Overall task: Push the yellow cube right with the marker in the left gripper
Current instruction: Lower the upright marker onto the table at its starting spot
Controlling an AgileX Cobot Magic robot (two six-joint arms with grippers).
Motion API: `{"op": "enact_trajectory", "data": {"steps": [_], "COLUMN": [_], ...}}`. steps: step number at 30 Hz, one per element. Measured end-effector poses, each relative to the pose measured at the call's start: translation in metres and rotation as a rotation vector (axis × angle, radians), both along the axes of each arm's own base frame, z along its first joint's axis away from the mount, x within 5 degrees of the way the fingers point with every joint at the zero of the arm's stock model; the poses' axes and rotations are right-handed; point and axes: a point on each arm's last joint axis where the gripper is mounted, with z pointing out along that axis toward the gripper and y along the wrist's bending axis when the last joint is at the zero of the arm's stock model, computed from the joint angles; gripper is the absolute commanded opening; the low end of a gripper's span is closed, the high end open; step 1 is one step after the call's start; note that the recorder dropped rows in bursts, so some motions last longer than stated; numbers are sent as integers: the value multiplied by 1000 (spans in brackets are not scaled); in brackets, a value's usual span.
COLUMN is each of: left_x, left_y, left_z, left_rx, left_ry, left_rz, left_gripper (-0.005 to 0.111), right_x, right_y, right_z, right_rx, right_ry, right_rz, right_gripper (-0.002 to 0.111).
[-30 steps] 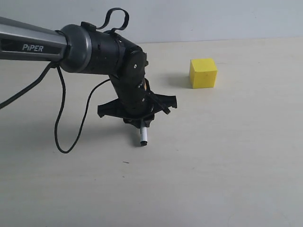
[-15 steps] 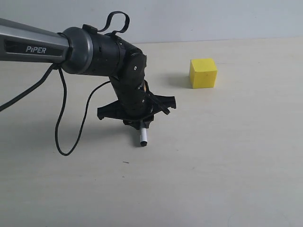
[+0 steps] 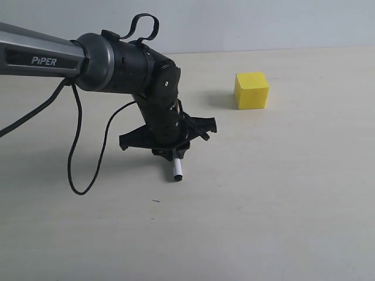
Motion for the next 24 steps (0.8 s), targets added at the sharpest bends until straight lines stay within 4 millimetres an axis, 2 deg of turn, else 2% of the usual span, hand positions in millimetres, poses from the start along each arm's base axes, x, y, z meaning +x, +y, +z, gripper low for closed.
{"op": "enact_trajectory", "data": {"steps": [4, 14, 17, 24], "left_x": [-1, -2, -3, -3], "left_y": [1, 2, 2, 2], "left_z": [0, -3, -3, -3], "left_rx": [8, 27, 33, 42], "left_ry": [11, 30, 31, 26], "left_rz": [1, 2, -17, -63], "left_gripper": [7, 46, 50, 51], "right_x": [0, 0, 0, 0], "right_y": [0, 0, 0, 0], "right_z": [0, 0, 0, 0], "right_rx": [0, 0, 0, 0], "right_ry": [0, 0, 0, 0], "right_rz": [0, 0, 0, 0], "right_gripper": [0, 0, 0, 0]}}
